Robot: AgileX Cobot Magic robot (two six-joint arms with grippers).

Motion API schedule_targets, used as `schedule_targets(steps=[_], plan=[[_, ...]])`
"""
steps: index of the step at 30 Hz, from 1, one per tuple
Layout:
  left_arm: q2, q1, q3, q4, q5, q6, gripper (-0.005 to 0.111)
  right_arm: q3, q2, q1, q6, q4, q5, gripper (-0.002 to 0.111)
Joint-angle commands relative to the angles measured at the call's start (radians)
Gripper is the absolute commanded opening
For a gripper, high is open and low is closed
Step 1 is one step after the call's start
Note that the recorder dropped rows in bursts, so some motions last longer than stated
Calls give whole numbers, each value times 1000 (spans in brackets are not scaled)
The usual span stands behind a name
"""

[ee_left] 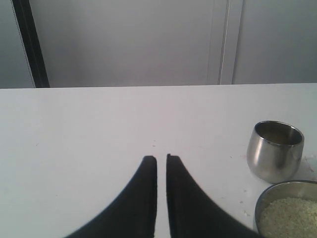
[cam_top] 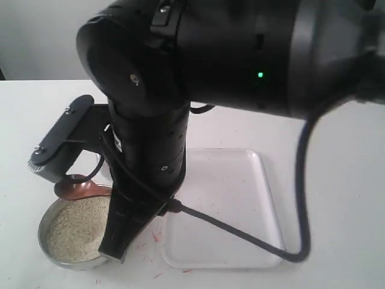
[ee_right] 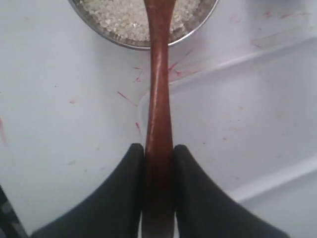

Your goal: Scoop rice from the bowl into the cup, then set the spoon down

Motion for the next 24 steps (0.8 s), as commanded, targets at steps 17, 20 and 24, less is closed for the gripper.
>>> schedule_targets(steps=[17,20,24], plan=[[-1,-7,-7,-5,-3,-5,14,174,82,288,310,-773,7,0],[-1,-7,-7,-5,-3,-5,14,227,114,288,356,-857,7,0],[-1,-7,-7,-5,-3,-5,14,267,154,288,384,-937,7,0]])
